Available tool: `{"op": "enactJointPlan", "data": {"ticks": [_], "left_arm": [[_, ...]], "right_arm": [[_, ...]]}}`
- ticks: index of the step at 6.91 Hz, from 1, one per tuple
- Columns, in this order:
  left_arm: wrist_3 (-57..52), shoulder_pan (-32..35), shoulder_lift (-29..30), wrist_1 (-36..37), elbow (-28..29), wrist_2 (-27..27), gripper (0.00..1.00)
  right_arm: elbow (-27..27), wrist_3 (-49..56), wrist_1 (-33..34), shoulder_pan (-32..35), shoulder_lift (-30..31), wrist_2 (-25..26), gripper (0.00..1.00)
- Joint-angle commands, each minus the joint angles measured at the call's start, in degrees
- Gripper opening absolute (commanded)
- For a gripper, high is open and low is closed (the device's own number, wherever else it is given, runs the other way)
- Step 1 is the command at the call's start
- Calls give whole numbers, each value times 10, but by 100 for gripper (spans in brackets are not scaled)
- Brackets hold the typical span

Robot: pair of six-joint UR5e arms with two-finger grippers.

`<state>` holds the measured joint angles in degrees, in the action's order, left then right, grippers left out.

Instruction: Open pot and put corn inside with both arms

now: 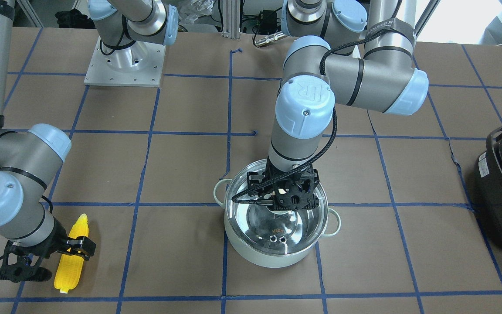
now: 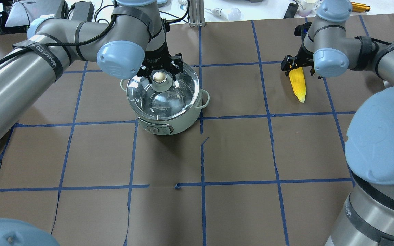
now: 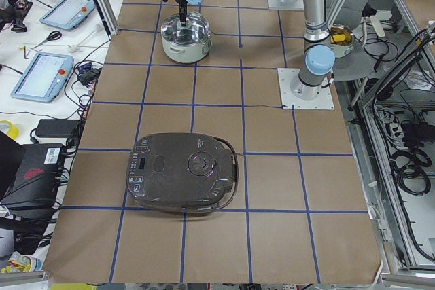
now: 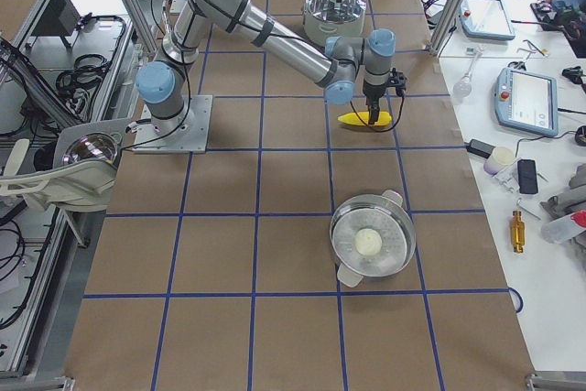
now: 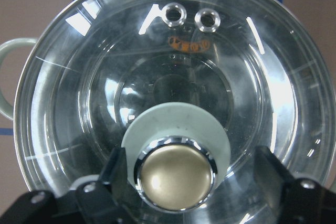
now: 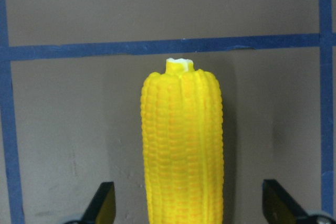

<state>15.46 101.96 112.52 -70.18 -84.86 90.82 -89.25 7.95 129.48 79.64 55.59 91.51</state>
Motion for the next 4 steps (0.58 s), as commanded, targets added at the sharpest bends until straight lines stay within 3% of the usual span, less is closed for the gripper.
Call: {"op": "enactJointPlan", "data": {"ticks": [1,2,3,4], "left_arm": [[-1,-15,-1,0,0,-4,37],[-1,-15,-2,0,0,-6,18],[-1,-17,-3,0,4,-20,9],[0,-19,-11,0,5,-25,9]], "right_arm": [[1,0,3,-5,-16,-2,84],[0,0,3,-6,-17,-2,81],[0,0,3,-6,-21,-3,53],[4,-3,3,-5,-21,-4,20]]}}
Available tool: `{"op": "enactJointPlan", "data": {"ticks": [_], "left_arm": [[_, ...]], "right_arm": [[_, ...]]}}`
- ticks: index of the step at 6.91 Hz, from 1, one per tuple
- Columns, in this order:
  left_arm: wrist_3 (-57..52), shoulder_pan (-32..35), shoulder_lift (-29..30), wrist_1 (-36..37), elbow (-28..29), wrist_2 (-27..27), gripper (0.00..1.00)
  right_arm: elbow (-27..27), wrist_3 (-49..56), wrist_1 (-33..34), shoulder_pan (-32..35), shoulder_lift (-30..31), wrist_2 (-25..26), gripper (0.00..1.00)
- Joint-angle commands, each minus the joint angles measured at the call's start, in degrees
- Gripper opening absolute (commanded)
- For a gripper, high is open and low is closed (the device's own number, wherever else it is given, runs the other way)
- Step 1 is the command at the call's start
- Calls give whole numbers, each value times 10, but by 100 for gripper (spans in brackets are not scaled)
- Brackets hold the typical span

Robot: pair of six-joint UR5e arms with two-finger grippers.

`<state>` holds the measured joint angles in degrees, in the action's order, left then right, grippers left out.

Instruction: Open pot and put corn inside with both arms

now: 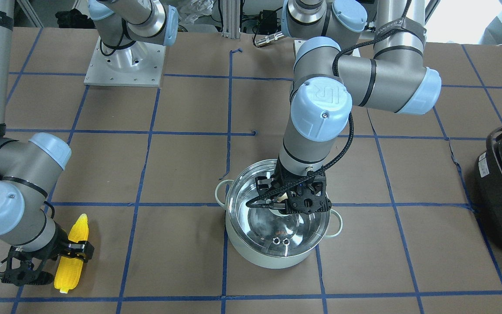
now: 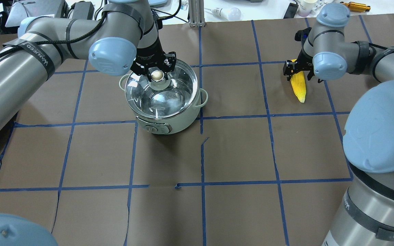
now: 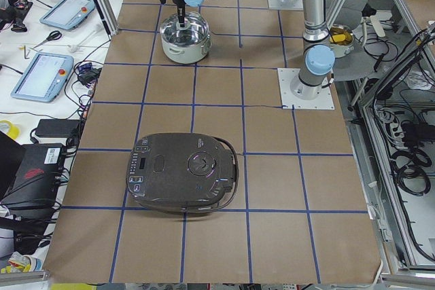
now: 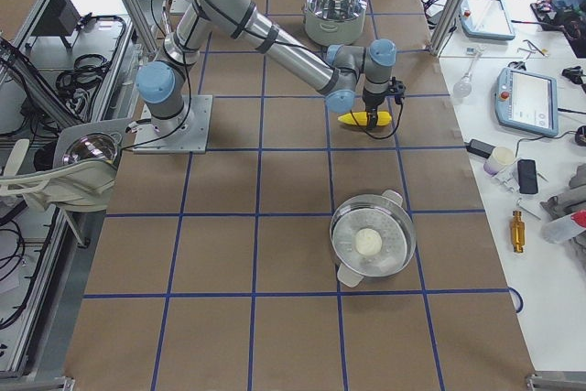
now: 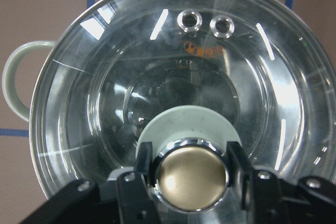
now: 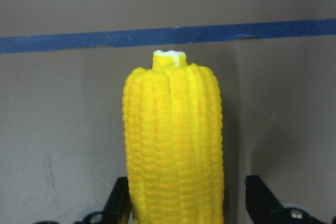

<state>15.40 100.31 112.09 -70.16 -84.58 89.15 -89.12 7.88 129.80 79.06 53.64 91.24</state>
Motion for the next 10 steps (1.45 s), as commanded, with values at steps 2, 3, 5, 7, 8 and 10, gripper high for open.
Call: {"op": "enactJointPlan", "data": {"ticks": [2,3,5,7,8,10], "left_arm": [[-4,-24,-41,-43,13,-29,9],[-81,-69,-57,-75,7,-25,8],[-205,-189,-71,-84,-1,-25,8],[-365,-295,-60,-73,-36,-26,8],[-403,-330,-51,-37,-63,-25,5],[-414,-338,-29,104,-149,-12,5]], "right_arm": [[5,-8,-2,0,1,-1,0],[7,-8,-4,0,11,-1,0],[50,-64,-74,27,54,-32,0],[114,-168,-142,125,73,-12,0],[161,-229,-200,191,73,-5,0],[237,-305,-245,307,57,15,0]]}}
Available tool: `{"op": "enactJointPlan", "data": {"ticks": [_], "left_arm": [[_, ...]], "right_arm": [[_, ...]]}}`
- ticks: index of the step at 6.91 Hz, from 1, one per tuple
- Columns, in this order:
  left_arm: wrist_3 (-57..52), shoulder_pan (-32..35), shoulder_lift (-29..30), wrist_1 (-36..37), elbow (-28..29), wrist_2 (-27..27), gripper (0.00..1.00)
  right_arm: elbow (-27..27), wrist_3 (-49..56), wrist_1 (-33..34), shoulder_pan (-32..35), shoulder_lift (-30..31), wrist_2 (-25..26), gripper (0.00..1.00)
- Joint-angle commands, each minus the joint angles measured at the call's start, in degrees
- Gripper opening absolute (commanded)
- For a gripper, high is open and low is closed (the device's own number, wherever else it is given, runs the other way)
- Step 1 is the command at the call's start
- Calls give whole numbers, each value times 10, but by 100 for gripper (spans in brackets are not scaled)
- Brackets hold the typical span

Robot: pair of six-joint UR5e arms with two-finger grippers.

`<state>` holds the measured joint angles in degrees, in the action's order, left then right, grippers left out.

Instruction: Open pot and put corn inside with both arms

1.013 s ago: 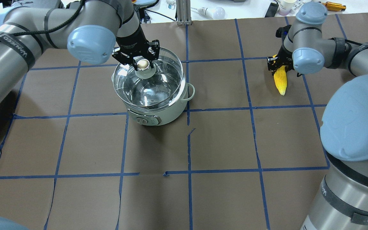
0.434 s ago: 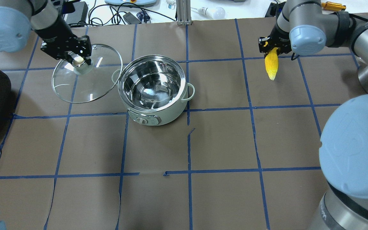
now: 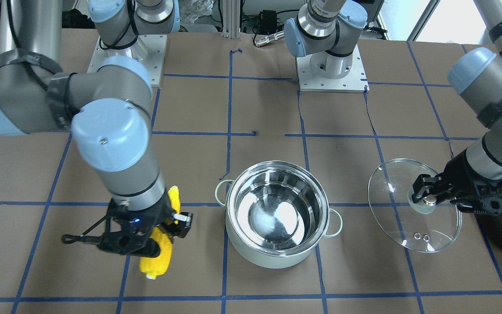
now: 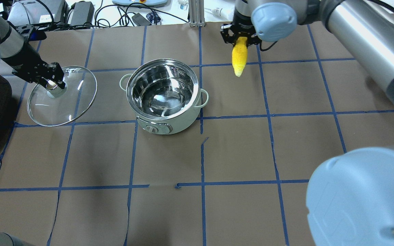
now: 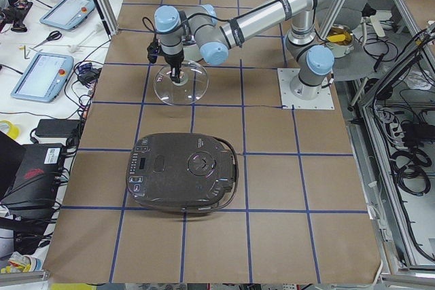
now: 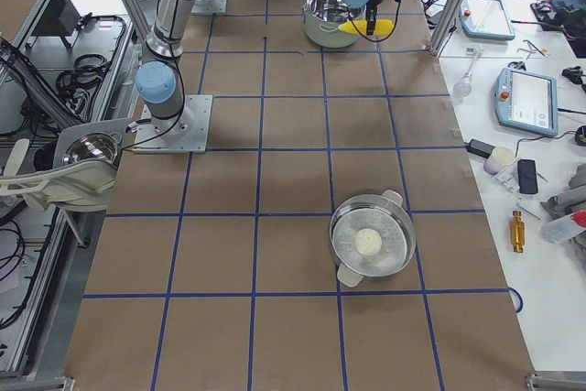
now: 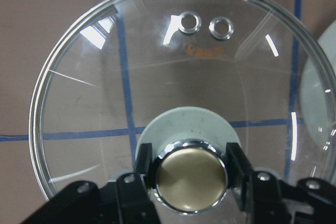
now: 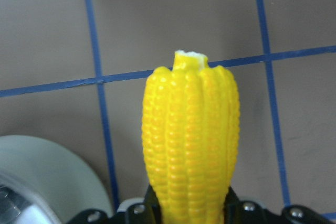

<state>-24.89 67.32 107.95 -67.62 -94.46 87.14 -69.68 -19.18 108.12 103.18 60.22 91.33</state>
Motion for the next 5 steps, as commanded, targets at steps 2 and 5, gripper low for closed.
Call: {"op": "enactJointPlan", "data": {"ticks": [2,5], "left_arm": [[-57,-11,21,137,-93,17,4],[-36,-11,31,139,-95,32,4]], "right_arm": [[80,-63,-23,137,-54,23,2],[81,-77,-1,162,-85,44,33]]}}
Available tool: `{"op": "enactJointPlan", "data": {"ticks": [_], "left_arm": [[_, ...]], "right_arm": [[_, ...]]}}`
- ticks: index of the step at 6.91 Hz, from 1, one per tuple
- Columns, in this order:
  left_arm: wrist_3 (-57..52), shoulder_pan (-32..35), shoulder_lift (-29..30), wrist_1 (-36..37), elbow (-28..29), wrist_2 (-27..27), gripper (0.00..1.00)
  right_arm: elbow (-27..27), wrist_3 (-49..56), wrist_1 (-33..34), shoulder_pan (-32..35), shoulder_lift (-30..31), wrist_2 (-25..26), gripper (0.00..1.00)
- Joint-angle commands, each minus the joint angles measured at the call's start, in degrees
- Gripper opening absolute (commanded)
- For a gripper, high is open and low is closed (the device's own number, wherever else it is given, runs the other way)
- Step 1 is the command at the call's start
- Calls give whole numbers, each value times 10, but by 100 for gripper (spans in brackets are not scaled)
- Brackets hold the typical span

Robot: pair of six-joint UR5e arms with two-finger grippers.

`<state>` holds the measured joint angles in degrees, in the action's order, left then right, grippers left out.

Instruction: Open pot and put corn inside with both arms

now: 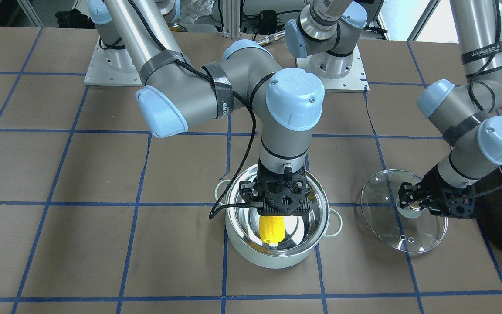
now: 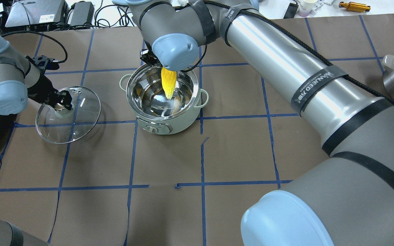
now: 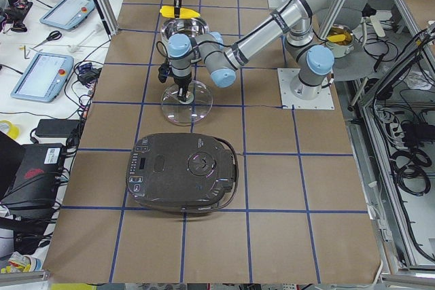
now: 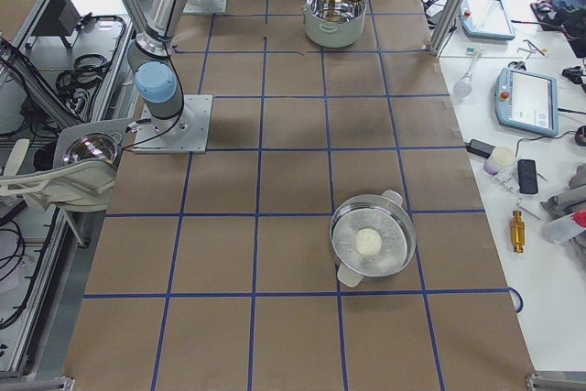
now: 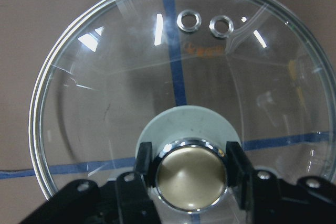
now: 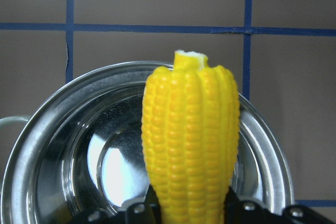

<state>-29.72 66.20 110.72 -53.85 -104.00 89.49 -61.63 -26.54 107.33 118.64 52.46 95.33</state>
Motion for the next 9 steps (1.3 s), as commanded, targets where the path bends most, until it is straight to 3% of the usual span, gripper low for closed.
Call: {"op": "enactJointPlan", "data": {"ticks": [1,2,4,5,7,8,9], "left_arm": [[41,0,5,2,-2,10,4],[45,0,5,2,-3,10,4],[52,0,6,2,-4,20,7],[52,0,8,2,-4,23,15],[55,0,8,2,-2,25,86],[59,0,7,2,-2,25,97],[80,0,7,2,-2,24,99]], "right_arm": [[-2,-2,10,10,-9,2,77],[-7,4,10,10,-9,2,96],[-16,4,10,10,-7,0,100],[-18,7,10,10,-3,0,100],[-27,31,-14,-4,35,-2,100],[-34,39,-69,-28,61,-4,100],[-54,45,-102,-66,102,-18,100]]}}
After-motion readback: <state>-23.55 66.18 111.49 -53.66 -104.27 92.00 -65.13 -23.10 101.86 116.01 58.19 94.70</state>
